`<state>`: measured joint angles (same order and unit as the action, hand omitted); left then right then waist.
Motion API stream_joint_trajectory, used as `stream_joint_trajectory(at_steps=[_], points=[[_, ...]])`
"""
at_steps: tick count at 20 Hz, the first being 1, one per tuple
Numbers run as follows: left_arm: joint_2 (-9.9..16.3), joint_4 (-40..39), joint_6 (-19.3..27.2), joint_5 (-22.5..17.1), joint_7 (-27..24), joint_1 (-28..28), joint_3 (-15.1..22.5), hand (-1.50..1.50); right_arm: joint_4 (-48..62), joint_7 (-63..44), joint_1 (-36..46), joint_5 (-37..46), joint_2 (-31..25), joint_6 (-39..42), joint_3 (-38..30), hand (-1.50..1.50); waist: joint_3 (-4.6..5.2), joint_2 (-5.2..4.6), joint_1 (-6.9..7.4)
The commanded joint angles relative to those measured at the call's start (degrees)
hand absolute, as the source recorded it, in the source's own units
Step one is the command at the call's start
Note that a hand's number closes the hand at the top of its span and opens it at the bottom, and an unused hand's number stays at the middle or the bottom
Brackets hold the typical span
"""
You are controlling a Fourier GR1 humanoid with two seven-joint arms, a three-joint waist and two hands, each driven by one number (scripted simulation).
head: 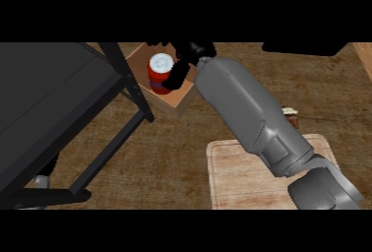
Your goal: Pick the can from the cutting board and place it in the cardboard box
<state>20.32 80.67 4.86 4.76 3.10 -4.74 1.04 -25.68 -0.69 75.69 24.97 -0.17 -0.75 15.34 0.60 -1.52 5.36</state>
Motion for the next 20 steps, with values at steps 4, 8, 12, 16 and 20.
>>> stream_joint_trajectory(at_steps=[4,8,12,16,20], points=[[-4.0,2.2,-0.2,0.1,0.5,-2.7,2.9,0.0,5.1,1.1,1.9,-6.0,0.2,-2.6,1.5,-1.5,-0.53,-0.14,1.28],[-5.2,2.8,0.7,0.6,1.5,-3.2,3.5,0.0,4.3,4.3,-0.5,-11.6,0.2,-7.4,-2.0,-1.5,-0.62,-0.1,1.26],[-4.3,2.1,0.5,0.7,-0.9,-1.1,2.5,0.0,2.2,7.4,-1.3,-17.9,0.2,-13.9,-7.8,-1.5,-0.64,0.35,0.16],[-4.3,1.7,0.8,0.4,-1.0,-1.2,1.6,0.0,4.1,11.2,-0.6,-23.4,0.2,-13.7,-14.4,-1.5,-0.65,0.0,-0.47],[-3.9,2.5,-0.1,0.4,-0.4,-0.2,2.0,0.0,5.6,13.4,0.7,-27.1,-3.3,-12.2,-20.2,-1.5,-0.65,0.06,-1.53]])
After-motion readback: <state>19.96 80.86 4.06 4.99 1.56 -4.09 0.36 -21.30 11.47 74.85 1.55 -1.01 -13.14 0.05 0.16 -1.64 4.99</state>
